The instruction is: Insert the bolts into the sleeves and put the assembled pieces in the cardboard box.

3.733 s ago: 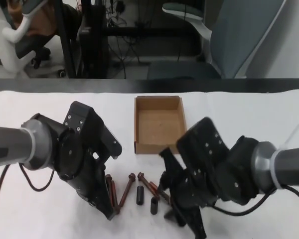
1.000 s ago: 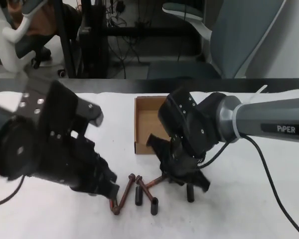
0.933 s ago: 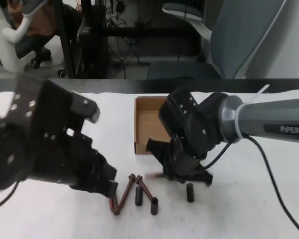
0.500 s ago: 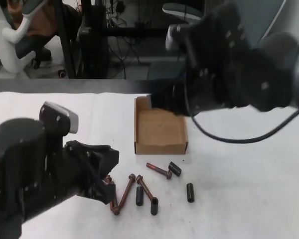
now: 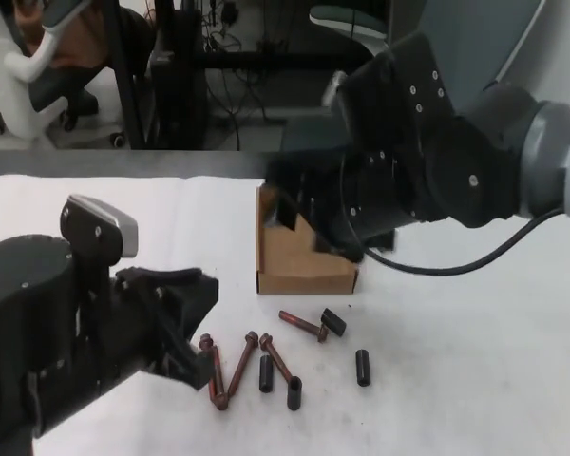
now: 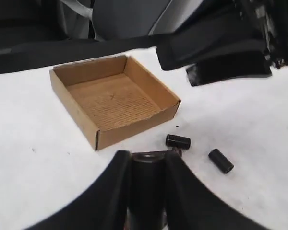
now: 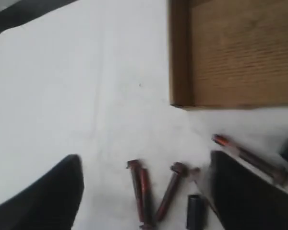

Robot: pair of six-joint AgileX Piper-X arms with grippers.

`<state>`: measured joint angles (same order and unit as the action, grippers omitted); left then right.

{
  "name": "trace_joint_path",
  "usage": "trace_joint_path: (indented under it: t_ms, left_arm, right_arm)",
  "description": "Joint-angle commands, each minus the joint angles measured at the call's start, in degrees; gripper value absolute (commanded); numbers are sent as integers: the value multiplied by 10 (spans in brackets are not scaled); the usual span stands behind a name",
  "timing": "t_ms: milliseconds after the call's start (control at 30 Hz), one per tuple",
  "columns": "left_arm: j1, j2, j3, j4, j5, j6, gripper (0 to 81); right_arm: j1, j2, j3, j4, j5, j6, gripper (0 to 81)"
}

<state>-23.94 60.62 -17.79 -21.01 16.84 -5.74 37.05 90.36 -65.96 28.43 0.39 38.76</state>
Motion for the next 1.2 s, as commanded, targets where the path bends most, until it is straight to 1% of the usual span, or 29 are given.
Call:
trace_joint_path:
  t_ms: [0,33,67,100,133,200,233,267,300,333,433,467,500,567,633,700,867,933,1067,1167]
  left_arm:
    - [0,-55,0,117,-9,84,17]
    - [0,-63,0,140,-13,109,17]
    - [0,-90,0,205,-41,121,17]
    - [0,-99,0,224,-43,118,17]
    - [0,-108,0,233,-44,105,17]
    - [0,-125,0,238,-44,42,17]
    - [0,-131,0,233,-39,16,17]
    - [0,-138,0,229,-33,10,17]
    - [0,-143,-1,229,-36,11,17]
    - [0,-146,-1,229,-43,18,17]
    - [0,-146,-1,238,-59,28,17]
    - [0,-146,-1,243,-60,35,17]
    - [0,-146,-1,242,-57,49,17]
    - [0,-146,-1,226,-25,67,17]
    - [0,-146,1,193,15,71,17]
    - [0,-146,1,159,30,70,17]
    - [0,-146,1,139,26,31,17]
    - [-1,-146,1,141,26,31,17]
    - [-1,-146,1,143,26,31,17]
    - [-1,-150,1,143,26,31,17]
  right_arm:
    - [-13,20,-4,-79,-175,-197,386]
    - [-16,22,-4,-68,-182,-248,284]
    - [-37,28,-4,-15,-183,-350,190]
    - [-47,32,-4,13,-183,-388,231]
    - [-55,39,-4,43,-179,-415,301]
    - [-66,58,-6,97,-153,-474,505]
    - [-69,70,-9,122,-131,-484,606]
    - [-69,80,-13,145,-119,-497,664]
    - [-69,91,-20,167,-105,-515,680]
    - [-67,102,-26,182,-95,-531,666]
    - [-56,123,-45,212,-86,-592,554]
    - [-52,126,-48,213,-81,-615,542]
    - [-48,128,-51,213,-75,-632,538]
    - [-40,130,-56,211,-65,-667,540]
    - [-35,131,-57,206,-53,-708,539]
    - [-32,131,-57,202,-38,-748,539]
    - [-29,131,-63,198,-27,-794,539]
    - [-27,131,-62,192,-27,-809,536]
    - [-26,135,-71,184,-27,-830,440]
    - [-26,148,-90,185,-29,-840,431]
